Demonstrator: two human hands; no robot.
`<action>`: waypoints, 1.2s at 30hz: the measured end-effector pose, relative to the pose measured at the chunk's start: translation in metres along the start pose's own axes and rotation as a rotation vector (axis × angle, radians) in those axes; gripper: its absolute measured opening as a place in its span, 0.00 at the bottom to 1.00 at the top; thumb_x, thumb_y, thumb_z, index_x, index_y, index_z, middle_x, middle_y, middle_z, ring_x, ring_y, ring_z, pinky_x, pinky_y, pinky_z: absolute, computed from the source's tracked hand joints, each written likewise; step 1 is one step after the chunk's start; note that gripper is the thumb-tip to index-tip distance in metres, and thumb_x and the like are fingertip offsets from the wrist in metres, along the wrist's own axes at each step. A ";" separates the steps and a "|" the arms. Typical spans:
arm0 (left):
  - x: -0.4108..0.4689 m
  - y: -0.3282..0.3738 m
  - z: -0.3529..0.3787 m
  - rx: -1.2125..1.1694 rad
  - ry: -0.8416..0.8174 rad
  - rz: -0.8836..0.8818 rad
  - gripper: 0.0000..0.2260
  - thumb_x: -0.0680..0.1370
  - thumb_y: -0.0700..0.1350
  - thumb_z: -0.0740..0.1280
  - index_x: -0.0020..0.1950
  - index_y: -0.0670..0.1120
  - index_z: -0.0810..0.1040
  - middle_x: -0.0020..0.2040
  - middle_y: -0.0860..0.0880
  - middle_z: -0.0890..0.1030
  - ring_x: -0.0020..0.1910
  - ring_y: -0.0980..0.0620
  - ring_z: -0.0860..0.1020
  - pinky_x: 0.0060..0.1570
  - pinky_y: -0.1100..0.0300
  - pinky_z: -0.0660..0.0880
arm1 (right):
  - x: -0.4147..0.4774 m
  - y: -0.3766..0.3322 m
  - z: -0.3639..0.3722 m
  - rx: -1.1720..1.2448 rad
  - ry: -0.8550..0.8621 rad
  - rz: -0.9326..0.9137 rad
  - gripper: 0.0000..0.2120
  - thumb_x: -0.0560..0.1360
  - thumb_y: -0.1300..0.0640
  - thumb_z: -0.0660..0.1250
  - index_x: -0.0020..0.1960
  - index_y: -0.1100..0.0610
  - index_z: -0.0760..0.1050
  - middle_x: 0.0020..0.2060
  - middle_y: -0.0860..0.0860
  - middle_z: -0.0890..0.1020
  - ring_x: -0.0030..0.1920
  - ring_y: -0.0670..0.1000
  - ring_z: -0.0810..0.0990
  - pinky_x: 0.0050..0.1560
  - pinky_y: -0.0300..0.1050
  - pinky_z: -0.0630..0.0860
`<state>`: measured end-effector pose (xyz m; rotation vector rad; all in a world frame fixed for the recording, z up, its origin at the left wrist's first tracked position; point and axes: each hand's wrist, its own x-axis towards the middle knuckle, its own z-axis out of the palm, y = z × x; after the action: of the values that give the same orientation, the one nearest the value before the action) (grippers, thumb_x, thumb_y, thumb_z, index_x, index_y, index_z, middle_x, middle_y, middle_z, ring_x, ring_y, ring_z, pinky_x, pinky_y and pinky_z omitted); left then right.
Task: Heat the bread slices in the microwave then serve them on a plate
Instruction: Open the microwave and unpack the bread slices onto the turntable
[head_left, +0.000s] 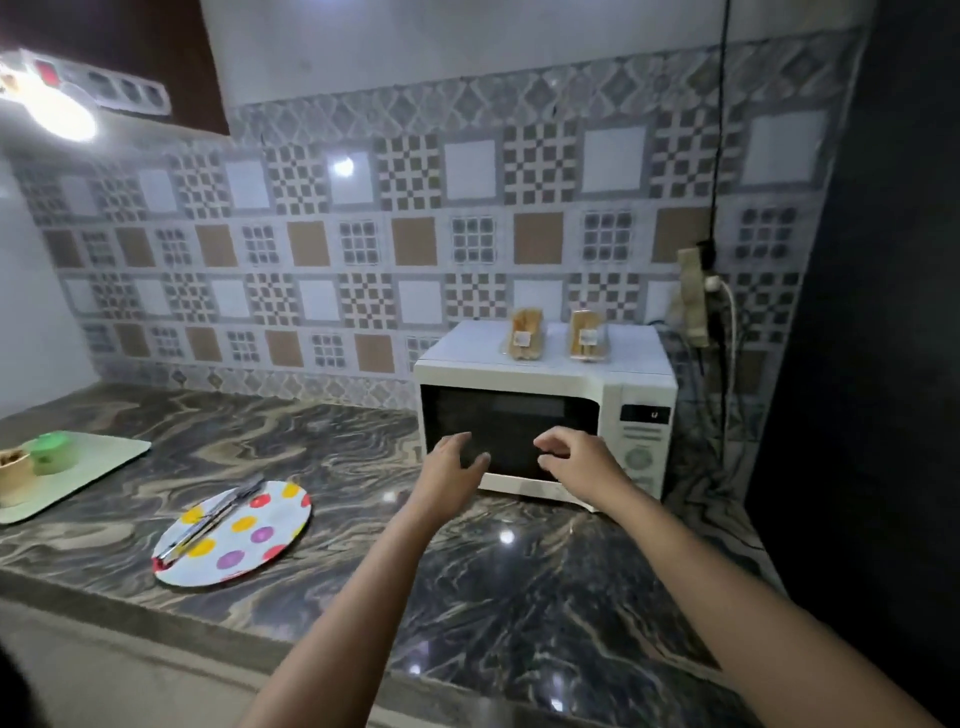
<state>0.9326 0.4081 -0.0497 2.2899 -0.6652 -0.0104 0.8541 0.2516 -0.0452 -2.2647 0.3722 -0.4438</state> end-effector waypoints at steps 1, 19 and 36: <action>0.014 0.006 0.014 -0.018 -0.015 0.018 0.23 0.78 0.50 0.62 0.71 0.42 0.65 0.68 0.43 0.71 0.65 0.46 0.71 0.64 0.55 0.66 | 0.008 0.010 -0.009 -0.004 0.033 0.012 0.12 0.75 0.62 0.65 0.58 0.59 0.77 0.57 0.53 0.80 0.59 0.50 0.77 0.57 0.39 0.70; 0.150 0.049 0.215 -0.355 -0.131 0.132 0.10 0.81 0.46 0.57 0.50 0.42 0.75 0.44 0.45 0.77 0.43 0.49 0.75 0.43 0.55 0.71 | 0.157 0.143 -0.086 -0.586 0.287 -0.098 0.19 0.82 0.54 0.49 0.70 0.55 0.67 0.70 0.50 0.69 0.70 0.50 0.65 0.69 0.44 0.56; 0.154 0.046 0.249 -0.413 0.031 0.122 0.16 0.82 0.49 0.51 0.34 0.51 0.60 0.33 0.51 0.67 0.32 0.54 0.67 0.34 0.56 0.62 | 0.161 0.154 -0.080 -0.647 0.371 -0.175 0.31 0.76 0.46 0.38 0.69 0.53 0.69 0.68 0.48 0.72 0.67 0.51 0.69 0.64 0.49 0.62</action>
<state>0.9949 0.1451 -0.1718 1.8482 -0.7118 -0.0498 0.9449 0.0356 -0.0783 -2.8534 0.5695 -0.9512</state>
